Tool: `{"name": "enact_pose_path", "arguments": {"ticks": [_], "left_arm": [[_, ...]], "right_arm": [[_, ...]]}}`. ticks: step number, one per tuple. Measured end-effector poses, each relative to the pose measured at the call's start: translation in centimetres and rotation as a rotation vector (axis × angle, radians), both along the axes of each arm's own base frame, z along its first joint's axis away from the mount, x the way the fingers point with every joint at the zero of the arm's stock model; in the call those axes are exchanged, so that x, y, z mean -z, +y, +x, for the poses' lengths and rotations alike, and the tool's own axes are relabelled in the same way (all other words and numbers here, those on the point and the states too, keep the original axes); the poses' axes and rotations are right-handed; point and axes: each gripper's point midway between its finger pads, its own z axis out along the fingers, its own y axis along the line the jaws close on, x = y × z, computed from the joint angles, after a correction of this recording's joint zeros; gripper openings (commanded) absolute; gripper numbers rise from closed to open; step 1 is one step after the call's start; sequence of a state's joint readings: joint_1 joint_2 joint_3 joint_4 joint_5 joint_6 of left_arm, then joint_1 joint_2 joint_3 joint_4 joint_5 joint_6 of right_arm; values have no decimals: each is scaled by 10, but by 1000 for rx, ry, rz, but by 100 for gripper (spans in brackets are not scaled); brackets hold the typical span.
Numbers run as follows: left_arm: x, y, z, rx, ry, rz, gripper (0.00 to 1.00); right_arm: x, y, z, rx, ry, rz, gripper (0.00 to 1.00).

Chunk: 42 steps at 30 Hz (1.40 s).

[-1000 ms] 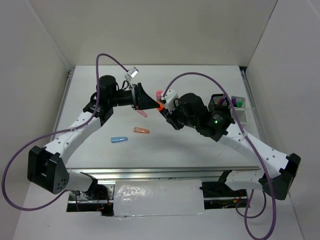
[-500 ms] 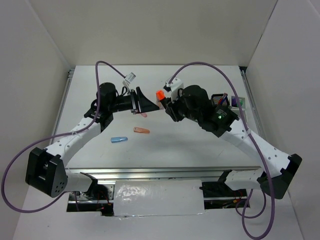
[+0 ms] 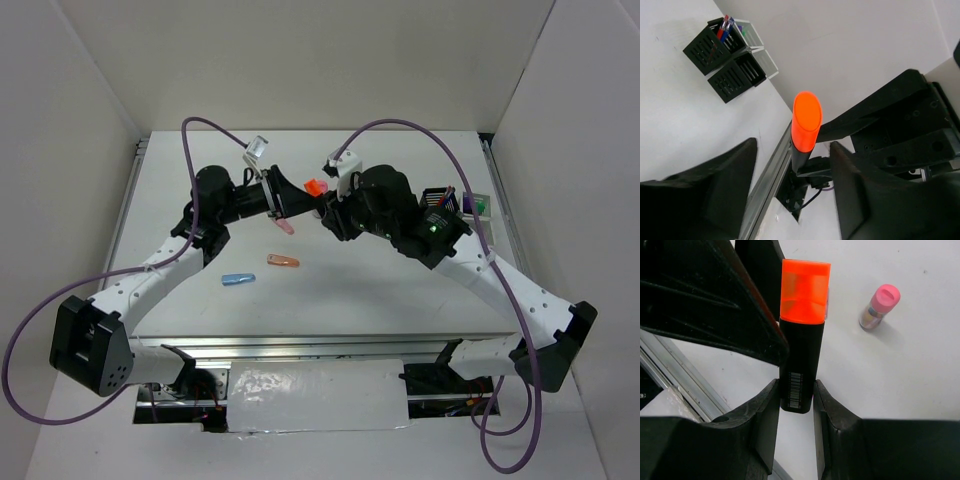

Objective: Sort the stationery into containers
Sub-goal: Place the pen in the storage box.

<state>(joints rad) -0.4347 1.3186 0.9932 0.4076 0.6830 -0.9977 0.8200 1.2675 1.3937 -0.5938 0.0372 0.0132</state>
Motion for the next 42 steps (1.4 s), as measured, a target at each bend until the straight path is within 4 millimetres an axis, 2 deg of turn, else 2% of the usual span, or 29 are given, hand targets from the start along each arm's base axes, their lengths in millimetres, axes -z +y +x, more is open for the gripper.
{"name": "enact_pose_path", "arguments": {"ticks": [2, 11, 16, 18, 19, 21, 22, 24, 27, 30, 33, 35, 37, 39, 42], "left_arm": [[-3, 0, 2, -9, -5, -9, 62], [-2, -6, 2, -9, 11, -22, 59], [-3, -10, 0, 0, 9, -28, 43], [-4, -11, -1, 3, 11, -33, 29], [-5, -11, -1, 3, 11, -34, 18], [-4, -11, -1, 4, 16, -36, 8], [-4, -11, -1, 4, 15, -36, 3], [-4, -11, -2, 8, 13, -34, 0], [-2, -7, -3, 33, -4, -16, 0], [-6, -1, -11, 128, -71, 6, 0], [-10, 5, -24, 242, -171, 24, 0], [-9, 6, -38, 325, -233, 37, 0], [-5, 3, -53, 411, -279, 55, 0], [-5, -1, -67, 488, -331, 77, 0], [-18, -7, -81, 557, -421, 85, 0]], "right_arm": [[0, 0, 0, -2, 2, 2, 0], [-9, 2, 0, 0, -3, 28, 0], [-10, 4, 0, 1, -1, 29, 0], [-9, 5, 1, -1, 1, 27, 0], [-8, 5, 2, -1, 2, 25, 6], [-8, 5, 2, 0, 2, 25, 21], [-8, 5, 2, -3, 2, 25, 40], [-8, 6, 1, -14, 3, 24, 68], [-8, 4, 0, -56, -2, 13, 79], [-15, -13, 9, -75, 33, 54, 76], [-40, -47, 32, -26, 53, 145, 55], [-60, -63, 40, -19, 69, 228, 53], [-77, -66, 38, -70, 93, 310, 54], [-88, -59, 25, -174, 146, 389, 57], [-90, -42, 2, -322, 237, 449, 62]]}}
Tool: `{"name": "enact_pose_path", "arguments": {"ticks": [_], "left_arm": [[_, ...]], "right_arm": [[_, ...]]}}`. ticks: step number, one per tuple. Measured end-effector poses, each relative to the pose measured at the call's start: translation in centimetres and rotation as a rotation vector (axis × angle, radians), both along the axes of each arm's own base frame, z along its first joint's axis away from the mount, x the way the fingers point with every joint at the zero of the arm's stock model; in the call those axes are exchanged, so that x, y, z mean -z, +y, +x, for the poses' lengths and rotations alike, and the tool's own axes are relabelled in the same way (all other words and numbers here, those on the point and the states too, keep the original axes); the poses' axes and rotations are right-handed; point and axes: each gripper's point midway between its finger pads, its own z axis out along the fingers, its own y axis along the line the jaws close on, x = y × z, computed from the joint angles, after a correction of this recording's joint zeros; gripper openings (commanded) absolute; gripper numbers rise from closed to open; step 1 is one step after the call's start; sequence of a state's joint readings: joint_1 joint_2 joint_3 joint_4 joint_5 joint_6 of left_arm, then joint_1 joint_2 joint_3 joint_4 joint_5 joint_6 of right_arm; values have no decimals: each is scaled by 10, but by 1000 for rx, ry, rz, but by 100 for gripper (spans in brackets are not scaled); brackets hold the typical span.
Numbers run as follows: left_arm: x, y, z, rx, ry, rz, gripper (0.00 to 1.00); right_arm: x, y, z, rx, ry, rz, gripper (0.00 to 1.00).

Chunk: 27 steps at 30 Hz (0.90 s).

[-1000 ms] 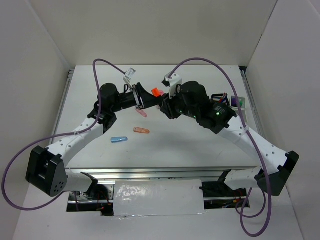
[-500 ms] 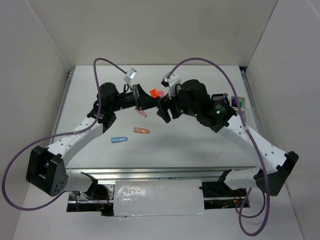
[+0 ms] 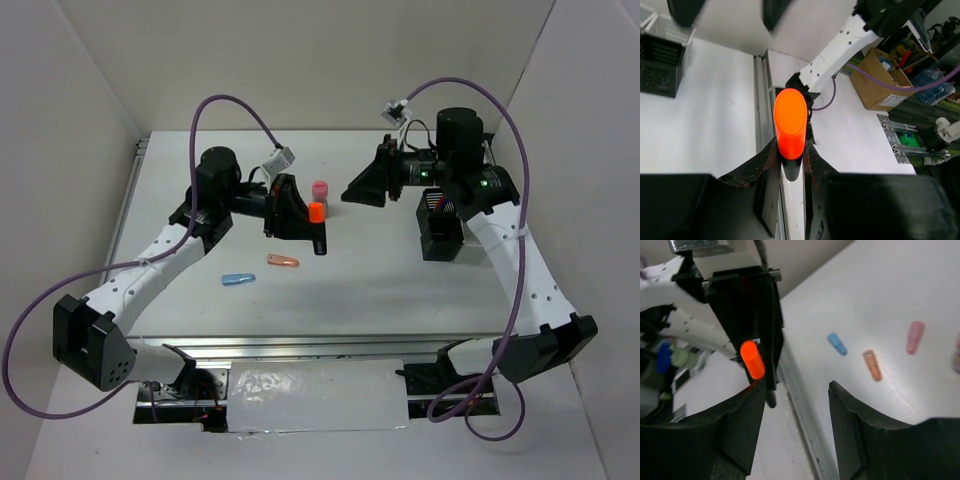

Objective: Sort the stationery into containers
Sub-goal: Place the pen in the storage box.

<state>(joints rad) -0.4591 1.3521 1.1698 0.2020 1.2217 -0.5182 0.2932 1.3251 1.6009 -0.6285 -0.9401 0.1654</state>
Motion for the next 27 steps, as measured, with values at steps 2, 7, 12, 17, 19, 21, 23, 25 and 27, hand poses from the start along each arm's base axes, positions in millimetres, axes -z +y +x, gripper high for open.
{"name": "enact_pose_path", "arguments": {"ticks": [2, 7, 12, 17, 19, 21, 23, 25, 27], "left_arm": [[-8, -3, -5, 24, -47, -13, 0], [-9, -6, -7, 32, -62, -17, 0], [-5, -11, -13, 42, -54, -5, 0], [-2, -14, -17, 51, -51, 4, 0], [-2, -15, -17, 52, -56, 5, 0], [-2, -16, -17, 53, -61, 4, 0], [-2, -17, -18, 52, -63, 4, 0], [-2, -18, -18, 52, -63, 4, 0], [-2, -18, -18, 54, -62, 4, 0]], "right_arm": [[0, 13, -17, -96, 24, 19, 65], [-2, 38, -56, -271, 38, 39, 69], [-1, 43, -65, -312, 32, 39, 69], [0, 46, -65, -311, 15, 29, 62], [1, 48, -67, -317, 9, 26, 59], [2, 51, -69, -324, -2, 20, 55], [4, 53, -70, -329, -18, 10, 53], [6, 55, -70, -327, -34, -2, 49], [8, 56, -69, -323, -52, -12, 42]]}}
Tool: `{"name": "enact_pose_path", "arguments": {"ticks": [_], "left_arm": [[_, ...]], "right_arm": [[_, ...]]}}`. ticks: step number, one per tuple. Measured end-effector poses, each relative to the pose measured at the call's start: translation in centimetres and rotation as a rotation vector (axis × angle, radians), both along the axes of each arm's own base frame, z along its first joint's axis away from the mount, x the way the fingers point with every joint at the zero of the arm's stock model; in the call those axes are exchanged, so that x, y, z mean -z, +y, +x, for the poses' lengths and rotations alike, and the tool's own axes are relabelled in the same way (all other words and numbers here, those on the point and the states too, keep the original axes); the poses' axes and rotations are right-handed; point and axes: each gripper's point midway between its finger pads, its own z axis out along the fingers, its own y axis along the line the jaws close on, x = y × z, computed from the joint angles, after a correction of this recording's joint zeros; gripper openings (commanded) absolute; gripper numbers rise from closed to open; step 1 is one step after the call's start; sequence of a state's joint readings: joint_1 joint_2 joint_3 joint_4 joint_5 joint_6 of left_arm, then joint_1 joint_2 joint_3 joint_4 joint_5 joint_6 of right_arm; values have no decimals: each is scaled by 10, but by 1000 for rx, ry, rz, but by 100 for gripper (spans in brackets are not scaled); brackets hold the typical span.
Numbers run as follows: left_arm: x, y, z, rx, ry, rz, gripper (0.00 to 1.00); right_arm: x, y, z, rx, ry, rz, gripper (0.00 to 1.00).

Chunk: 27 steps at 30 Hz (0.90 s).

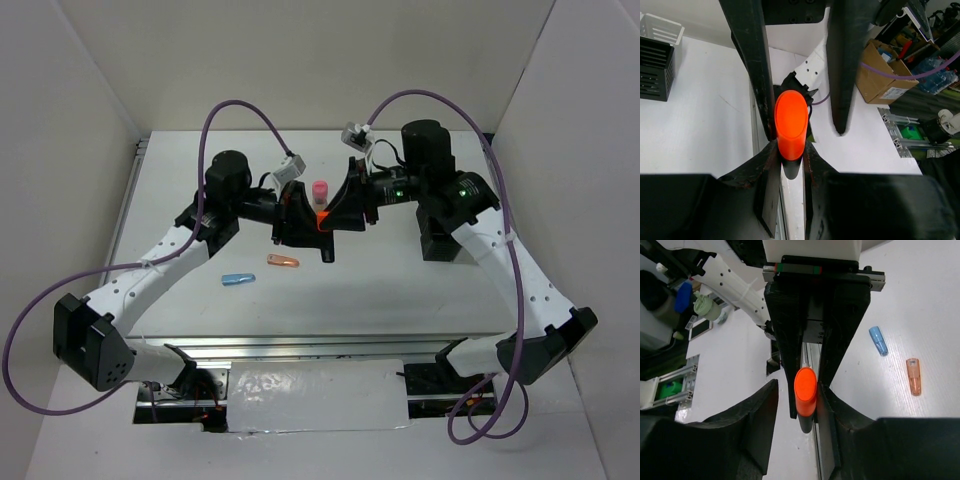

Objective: Sort the stationery into containers
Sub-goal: Place the pen in the storage box.

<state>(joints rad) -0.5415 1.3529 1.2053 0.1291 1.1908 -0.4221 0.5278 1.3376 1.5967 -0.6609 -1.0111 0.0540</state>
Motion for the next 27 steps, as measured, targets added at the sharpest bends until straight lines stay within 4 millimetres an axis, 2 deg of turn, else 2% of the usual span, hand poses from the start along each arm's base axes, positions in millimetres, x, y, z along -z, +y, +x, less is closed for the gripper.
{"name": "enact_pose_path", "arguments": {"ticks": [1, 6, 9, 10, 12, 13, 14, 15, 18, 20, 25, 27], "left_arm": [[0, 0, 0, 1, 0, 0, 0], [1, -1, -1, 2, 3, 4, 0], [0, -1, -1, -3, 7, 9, 0], [1, -1, -1, -5, 6, 10, 1], [2, -1, 0, -9, 0, 13, 39], [2, -1, 1, -12, -1, 15, 54], [3, -1, 2, -19, -2, 18, 90], [4, -1, 4, -28, -11, 21, 97], [9, 0, 10, -68, 11, 43, 99], [10, 4, 16, -97, 19, 48, 99], [13, 31, 46, -239, 34, 53, 99], [12, 43, 61, -308, 42, 54, 99]], "right_arm": [[1, 0, 1, 5, -7, -3, 35], [4, 0, 6, 31, -21, -19, 19], [5, -1, 8, 40, -23, -23, 1], [5, -1, 8, 43, -24, -24, 0], [5, 0, 9, 48, -25, -27, 0], [6, -1, 10, 51, -25, -28, 0], [6, -2, 11, 59, -22, -29, 0], [6, -4, 13, 68, -17, -29, 0], [6, -15, 27, 122, 7, -25, 0], [11, -35, 47, 212, 35, -27, 0], [36, -110, 104, 565, 46, -77, 0], [45, -141, 116, 713, 26, -105, 0]]}}
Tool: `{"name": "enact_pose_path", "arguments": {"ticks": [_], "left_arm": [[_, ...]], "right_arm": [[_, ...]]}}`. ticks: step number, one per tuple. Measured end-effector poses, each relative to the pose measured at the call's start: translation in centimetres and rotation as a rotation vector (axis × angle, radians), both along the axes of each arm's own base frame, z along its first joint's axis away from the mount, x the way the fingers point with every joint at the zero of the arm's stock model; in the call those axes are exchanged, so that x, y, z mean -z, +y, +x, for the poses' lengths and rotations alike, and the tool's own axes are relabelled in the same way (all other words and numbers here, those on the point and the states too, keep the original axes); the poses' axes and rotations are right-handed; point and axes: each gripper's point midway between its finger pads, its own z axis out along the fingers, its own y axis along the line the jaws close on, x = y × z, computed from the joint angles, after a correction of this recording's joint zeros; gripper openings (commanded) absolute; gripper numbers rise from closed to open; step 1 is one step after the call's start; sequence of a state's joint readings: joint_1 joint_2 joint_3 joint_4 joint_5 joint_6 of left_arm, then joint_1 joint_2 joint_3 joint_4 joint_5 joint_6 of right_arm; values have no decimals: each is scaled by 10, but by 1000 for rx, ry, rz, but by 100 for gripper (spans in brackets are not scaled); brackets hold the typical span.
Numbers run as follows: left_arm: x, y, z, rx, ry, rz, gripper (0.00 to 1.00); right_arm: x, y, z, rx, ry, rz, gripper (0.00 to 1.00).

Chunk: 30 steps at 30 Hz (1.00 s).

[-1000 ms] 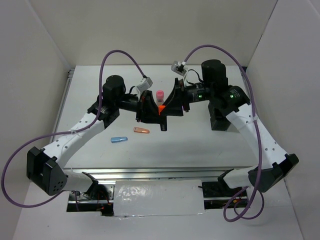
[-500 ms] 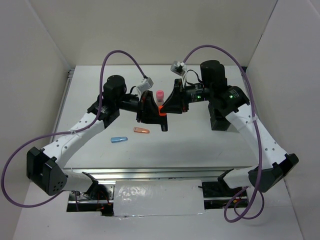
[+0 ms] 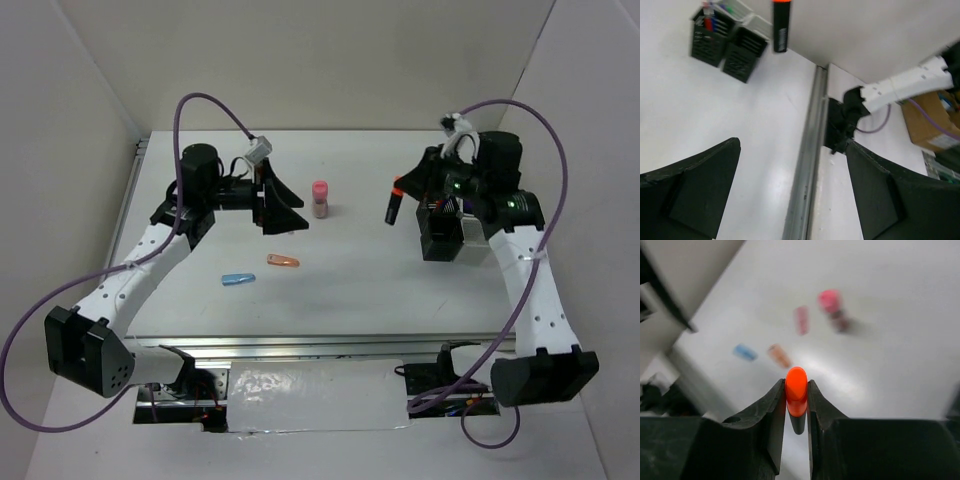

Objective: Sort the stationery into containers
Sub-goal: Place the pen in the storage box.

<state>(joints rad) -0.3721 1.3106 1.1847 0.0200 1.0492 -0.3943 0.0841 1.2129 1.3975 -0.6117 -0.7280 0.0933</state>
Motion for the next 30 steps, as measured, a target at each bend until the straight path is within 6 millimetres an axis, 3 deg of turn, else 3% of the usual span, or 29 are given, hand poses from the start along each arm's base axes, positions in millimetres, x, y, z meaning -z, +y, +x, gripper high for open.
{"name": "enact_pose_path", "arguments": {"ticks": [5, 10, 16, 22, 30], "left_arm": [[5, 22, 33, -167, 31, 18, 99], [20, 35, 60, -366, 106, 68, 99], [34, 51, 75, -514, 124, 112, 99], [47, 65, 80, -576, 165, 153, 99], [55, 76, 86, -612, 133, 202, 99]], "right_arm": [[10, -95, 24, 450, -157, -146, 0], [6, -180, 54, 804, -228, -243, 0], [46, -260, 87, 1056, -119, -302, 0], [75, -287, 112, 1141, -24, -302, 0], [111, -295, 132, 1158, 51, -291, 0]]}}
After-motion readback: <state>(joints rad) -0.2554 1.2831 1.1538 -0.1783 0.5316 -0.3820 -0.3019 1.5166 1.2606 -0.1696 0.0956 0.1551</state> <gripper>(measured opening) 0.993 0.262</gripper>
